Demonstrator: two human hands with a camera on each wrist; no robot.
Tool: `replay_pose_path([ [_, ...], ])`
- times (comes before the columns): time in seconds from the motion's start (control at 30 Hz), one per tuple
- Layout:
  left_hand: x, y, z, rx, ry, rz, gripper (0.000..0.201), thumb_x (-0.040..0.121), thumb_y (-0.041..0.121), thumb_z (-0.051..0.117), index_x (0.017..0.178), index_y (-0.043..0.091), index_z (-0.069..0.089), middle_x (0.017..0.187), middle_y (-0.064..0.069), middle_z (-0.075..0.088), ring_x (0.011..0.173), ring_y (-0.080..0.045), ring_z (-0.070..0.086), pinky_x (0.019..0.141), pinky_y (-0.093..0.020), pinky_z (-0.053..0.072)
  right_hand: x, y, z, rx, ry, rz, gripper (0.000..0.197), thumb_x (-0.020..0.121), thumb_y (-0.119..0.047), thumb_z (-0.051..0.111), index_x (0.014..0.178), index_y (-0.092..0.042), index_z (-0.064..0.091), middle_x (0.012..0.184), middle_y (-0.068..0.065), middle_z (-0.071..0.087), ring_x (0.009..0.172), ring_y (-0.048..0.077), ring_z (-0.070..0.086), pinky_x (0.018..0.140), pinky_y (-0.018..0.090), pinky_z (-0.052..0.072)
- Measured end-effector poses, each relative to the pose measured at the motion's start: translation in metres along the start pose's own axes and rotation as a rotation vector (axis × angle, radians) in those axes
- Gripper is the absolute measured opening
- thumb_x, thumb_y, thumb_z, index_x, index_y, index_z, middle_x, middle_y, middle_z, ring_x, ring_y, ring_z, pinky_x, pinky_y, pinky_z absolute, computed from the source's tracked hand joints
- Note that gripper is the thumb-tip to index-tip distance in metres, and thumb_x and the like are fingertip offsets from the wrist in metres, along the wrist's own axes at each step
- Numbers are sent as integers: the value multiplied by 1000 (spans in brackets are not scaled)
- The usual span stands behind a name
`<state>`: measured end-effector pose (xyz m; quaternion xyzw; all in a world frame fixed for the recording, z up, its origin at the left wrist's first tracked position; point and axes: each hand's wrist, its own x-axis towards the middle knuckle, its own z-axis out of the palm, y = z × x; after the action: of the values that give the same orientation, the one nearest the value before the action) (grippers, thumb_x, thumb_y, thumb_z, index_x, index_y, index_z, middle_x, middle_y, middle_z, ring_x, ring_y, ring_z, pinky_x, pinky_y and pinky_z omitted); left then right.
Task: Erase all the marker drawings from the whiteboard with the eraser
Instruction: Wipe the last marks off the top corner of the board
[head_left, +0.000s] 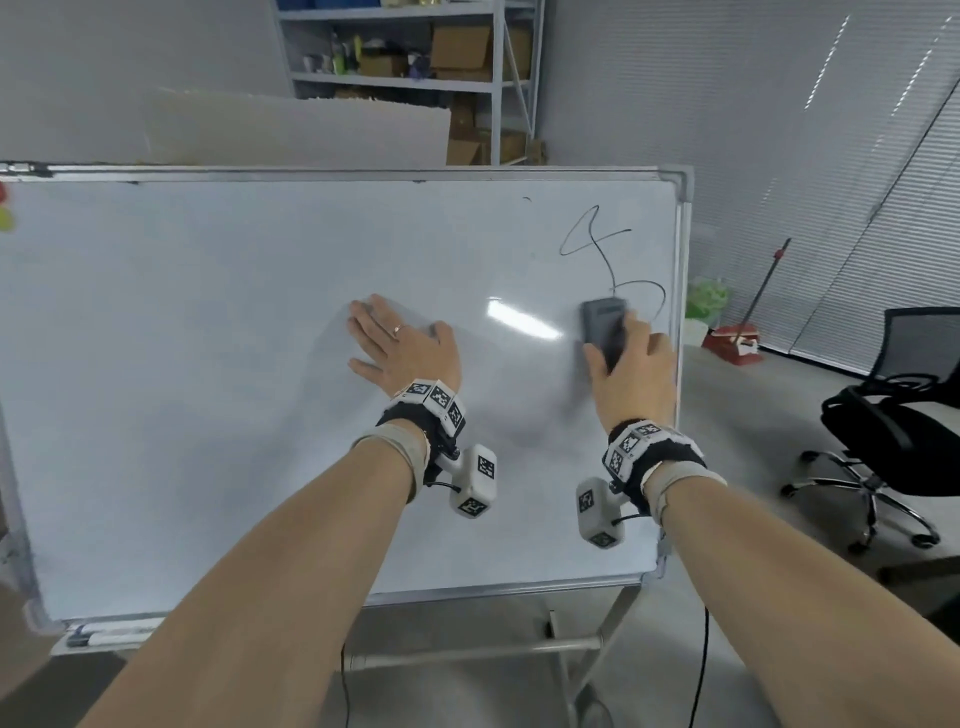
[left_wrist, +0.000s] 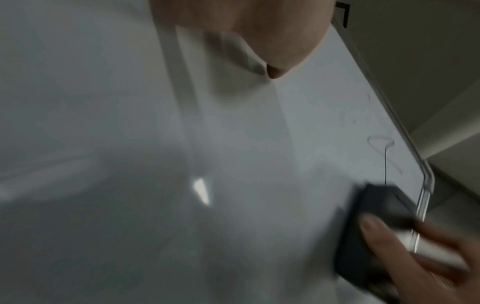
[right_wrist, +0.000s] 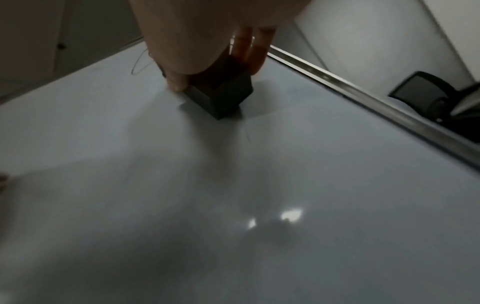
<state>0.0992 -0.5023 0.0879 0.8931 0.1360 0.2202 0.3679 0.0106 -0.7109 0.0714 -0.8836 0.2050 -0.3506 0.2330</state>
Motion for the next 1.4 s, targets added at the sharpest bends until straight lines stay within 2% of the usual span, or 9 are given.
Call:
replay_pose_path([
  [0.1,-21,6,10,22,22,48,88,86,37,44,156,6,1,164,-10,-7,152,-25,-5,121,-53,6,-15,-6,4,-40,-224,-356,58,86,-49,67,134,-22,48,120,11,50,107,30,51,80,44,53],
  [0.17,-33,16,18,4,-8,92,89,85,38,45,156,7,-1,164,-9,-9,152,-25,-7,122,-51,5,-10,-6,1,-104,-251,-440,58,87,-49,66,135,-23,49,120,9,53,109,29,50,79,44,53],
  [0.37,-26,37,26,5,-37,159,97,83,50,50,156,12,-2,164,-8,-9,152,-25,-7,120,-55,5,7,44,-15,-13,39,145,61,93,-48,58,142,-16,40,129,15,49,117,35,47,78,45,48],
  [0.7,-22,43,20,9,10,108,103,82,62,46,155,5,1,164,-10,-4,152,-26,-3,118,-60,8,62,17,-14,21,191,130,61,92,-51,59,139,-16,43,126,16,51,115,34,49,78,48,54],
  [0.87,4,48,13,-6,37,132,106,81,65,46,155,7,-2,164,-9,-7,152,-25,-6,118,-61,4,67,-20,-11,94,123,-46,58,88,-54,62,135,-24,46,116,10,51,107,29,50,76,40,50],
  [1.03,10,37,17,-18,44,153,106,80,63,48,156,8,-1,164,-8,-6,152,-23,-6,119,-58,3,44,-13,4,-64,-21,-423,60,90,-56,60,139,-24,47,115,8,52,103,27,52,73,40,53],
  [1.1,8,37,18,-33,40,169,104,80,62,48,156,9,-1,164,-7,-6,152,-23,-6,119,-56,2,52,1,0,-75,36,-308,59,92,-55,56,141,-23,45,117,11,53,105,29,52,77,42,52],
  [1.2,4,42,20,-43,19,175,103,81,60,47,156,10,-2,164,-6,-8,152,-22,-8,120,-56,1,66,12,-9,22,210,75,58,94,-52,54,141,-20,44,122,17,52,112,35,50,81,48,53],
  [1.4,9,34,21,-4,79,167,101,82,61,44,156,8,1,164,-10,-4,152,-25,-4,119,-57,3,42,15,3,-20,217,85,58,93,-53,55,141,-22,44,117,15,52,108,34,51,76,44,52],
])
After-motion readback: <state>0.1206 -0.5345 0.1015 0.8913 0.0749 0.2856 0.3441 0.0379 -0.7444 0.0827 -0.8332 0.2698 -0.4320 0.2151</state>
